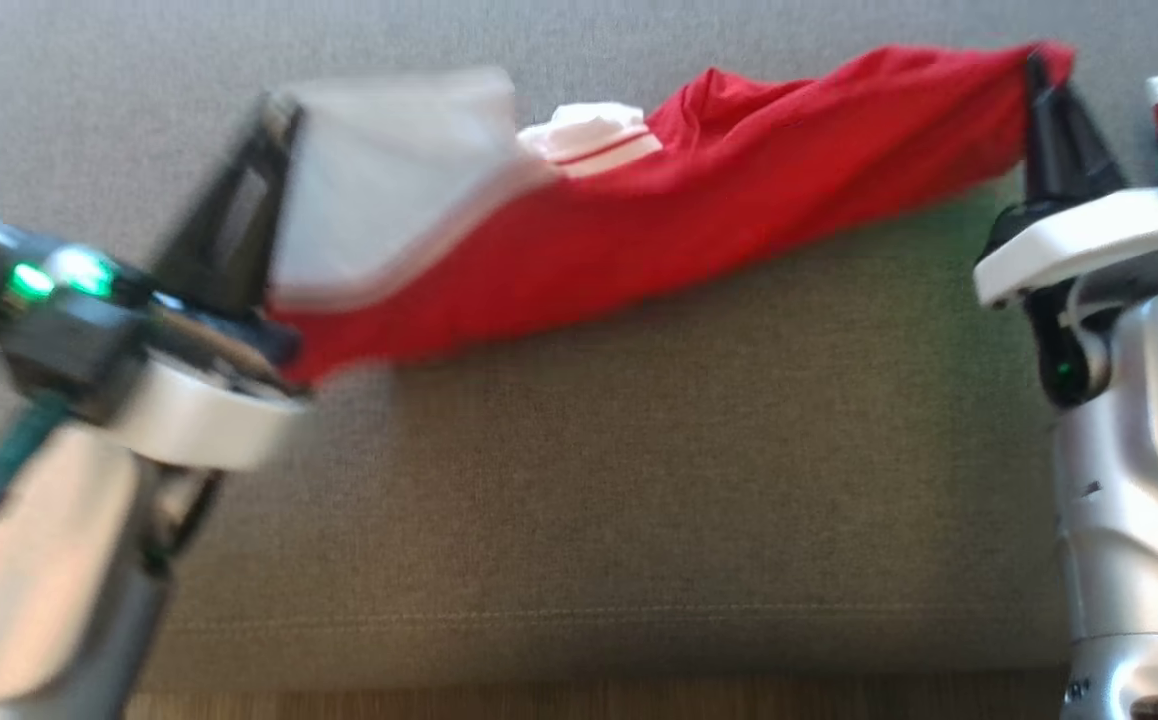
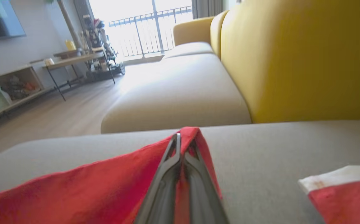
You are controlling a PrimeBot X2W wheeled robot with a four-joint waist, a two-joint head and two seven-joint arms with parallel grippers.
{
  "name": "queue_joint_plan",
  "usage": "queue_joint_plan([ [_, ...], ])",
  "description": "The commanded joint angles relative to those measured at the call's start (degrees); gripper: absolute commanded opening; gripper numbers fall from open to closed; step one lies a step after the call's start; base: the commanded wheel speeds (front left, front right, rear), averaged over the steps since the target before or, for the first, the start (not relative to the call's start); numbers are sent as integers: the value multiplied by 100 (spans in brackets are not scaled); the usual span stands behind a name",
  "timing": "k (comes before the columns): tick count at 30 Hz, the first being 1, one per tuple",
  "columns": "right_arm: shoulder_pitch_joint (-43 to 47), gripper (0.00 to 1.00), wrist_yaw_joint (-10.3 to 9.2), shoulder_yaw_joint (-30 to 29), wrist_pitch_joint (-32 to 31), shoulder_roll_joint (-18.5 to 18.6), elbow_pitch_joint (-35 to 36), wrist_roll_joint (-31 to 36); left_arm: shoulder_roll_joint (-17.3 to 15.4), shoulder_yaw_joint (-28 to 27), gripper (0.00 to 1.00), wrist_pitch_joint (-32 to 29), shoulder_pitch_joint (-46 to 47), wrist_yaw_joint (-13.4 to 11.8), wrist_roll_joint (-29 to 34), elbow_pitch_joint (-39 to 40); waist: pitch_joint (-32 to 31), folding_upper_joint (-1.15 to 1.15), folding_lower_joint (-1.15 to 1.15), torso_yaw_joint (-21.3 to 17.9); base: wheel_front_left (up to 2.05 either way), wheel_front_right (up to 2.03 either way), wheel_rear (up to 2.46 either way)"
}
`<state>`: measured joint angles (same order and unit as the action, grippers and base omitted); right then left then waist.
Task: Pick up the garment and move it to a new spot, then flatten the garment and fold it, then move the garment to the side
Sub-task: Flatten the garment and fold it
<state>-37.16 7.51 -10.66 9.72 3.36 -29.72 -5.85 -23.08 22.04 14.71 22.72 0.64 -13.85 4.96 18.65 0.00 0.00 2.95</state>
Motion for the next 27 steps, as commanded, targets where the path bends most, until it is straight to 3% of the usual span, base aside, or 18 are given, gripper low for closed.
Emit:
queue_joint_plan([
  [1, -268, 0, -2, 89, 64, -48, 307, -119, -171, -435, 0, 29, 392, 43, -1, 278, -155, 0, 0, -39, 0, 0, 0],
  [7, -394, 0, -2, 46, -344, -20, 900, -529, -302, -1056, 0, 29, 941, 360, -58, 388, -720, 0, 0, -182, 0, 0, 0],
  [13, -559, 0, -2, -104, -1015, 231, 1505, -1099, -405, -1385, 0, 29, 1665, 585, -558, 6, -1339, 0, 0, -262, 0, 0, 0],
  [17, -802, 0, -2, -210, -1562, 454, 1842, -1595, -526, -1304, 0, -26, 2232, 648, -901, -345, -1614, 0, 0, -268, 0, 0, 0],
  [21, -1080, 0, -2, 79, -2138, 796, 2110, -2335, -453, -1195, 0, -316, 2871, 672, -1527, -763, -1711, 0, 0, -247, 0, 0, 0],
  [27, -1680, 0, -2, 166, -2656, 1078, 1988, -2590, -463, -902, 0, -652, 3804, 682, -2123, -1517, -1543, 0, 0, -212, 0, 0, 0],
])
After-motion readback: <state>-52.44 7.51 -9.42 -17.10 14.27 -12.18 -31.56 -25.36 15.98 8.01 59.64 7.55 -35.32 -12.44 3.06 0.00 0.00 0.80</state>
